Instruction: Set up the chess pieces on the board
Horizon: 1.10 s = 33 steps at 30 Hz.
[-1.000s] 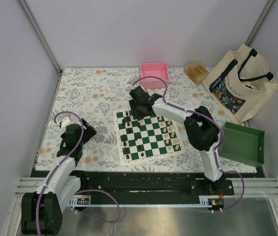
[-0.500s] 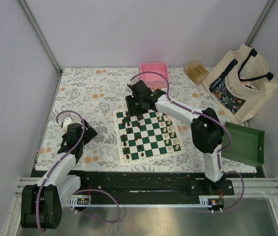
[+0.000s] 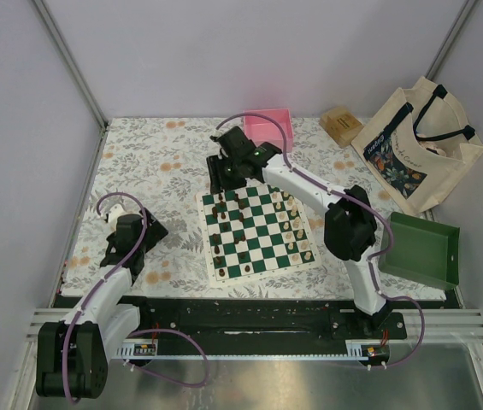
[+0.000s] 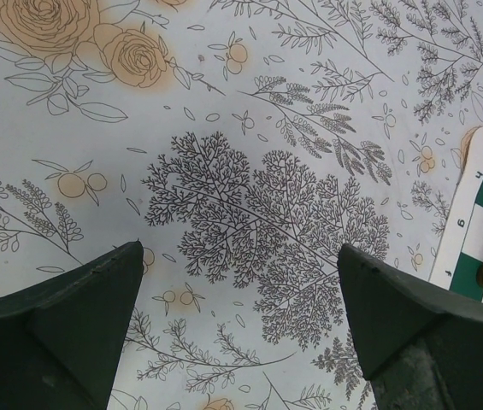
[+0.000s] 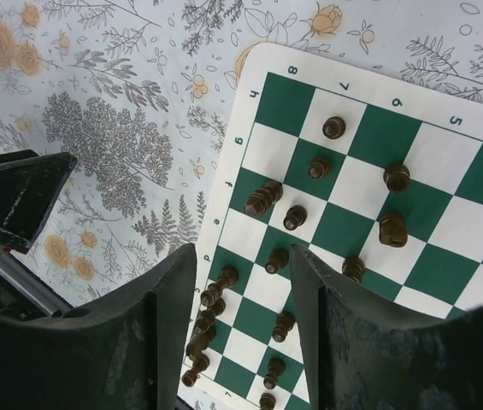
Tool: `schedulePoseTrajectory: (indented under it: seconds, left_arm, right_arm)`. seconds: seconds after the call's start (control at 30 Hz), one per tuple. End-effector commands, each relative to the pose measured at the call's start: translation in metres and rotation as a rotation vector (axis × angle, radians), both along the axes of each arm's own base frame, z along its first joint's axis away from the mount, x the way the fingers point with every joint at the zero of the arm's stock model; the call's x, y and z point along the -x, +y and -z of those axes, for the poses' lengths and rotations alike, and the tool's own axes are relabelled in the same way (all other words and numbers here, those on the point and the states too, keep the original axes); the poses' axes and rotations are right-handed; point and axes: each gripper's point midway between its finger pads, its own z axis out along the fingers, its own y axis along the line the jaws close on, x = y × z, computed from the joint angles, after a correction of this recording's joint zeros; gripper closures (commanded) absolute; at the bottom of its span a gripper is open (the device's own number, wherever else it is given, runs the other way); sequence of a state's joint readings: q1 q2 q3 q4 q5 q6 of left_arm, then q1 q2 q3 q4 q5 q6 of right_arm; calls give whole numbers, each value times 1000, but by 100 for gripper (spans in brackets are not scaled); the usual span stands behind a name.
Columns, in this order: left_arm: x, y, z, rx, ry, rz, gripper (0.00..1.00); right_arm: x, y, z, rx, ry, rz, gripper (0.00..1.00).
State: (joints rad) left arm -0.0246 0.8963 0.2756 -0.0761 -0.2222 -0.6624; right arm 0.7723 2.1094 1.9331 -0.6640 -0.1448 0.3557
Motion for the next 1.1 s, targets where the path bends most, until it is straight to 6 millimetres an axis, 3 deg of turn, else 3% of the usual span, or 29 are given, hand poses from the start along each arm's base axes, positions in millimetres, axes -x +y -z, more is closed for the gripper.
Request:
schedulePoseTrajectory:
  seconds: [0.0, 0.43, 1.07]
  left_arm:
    - [-16, 6, -24, -10, -75, -39, 1]
    - [-15, 7, -23, -11, -68, -45, 1]
    - [-17, 6, -21, -9, -51, -37, 1]
  right_arm:
    - [7, 10, 7, 29, 37, -32, 43]
    - [10, 33, 32, 89, 80, -68, 43]
    - [7, 35, 56, 124, 106, -50, 45]
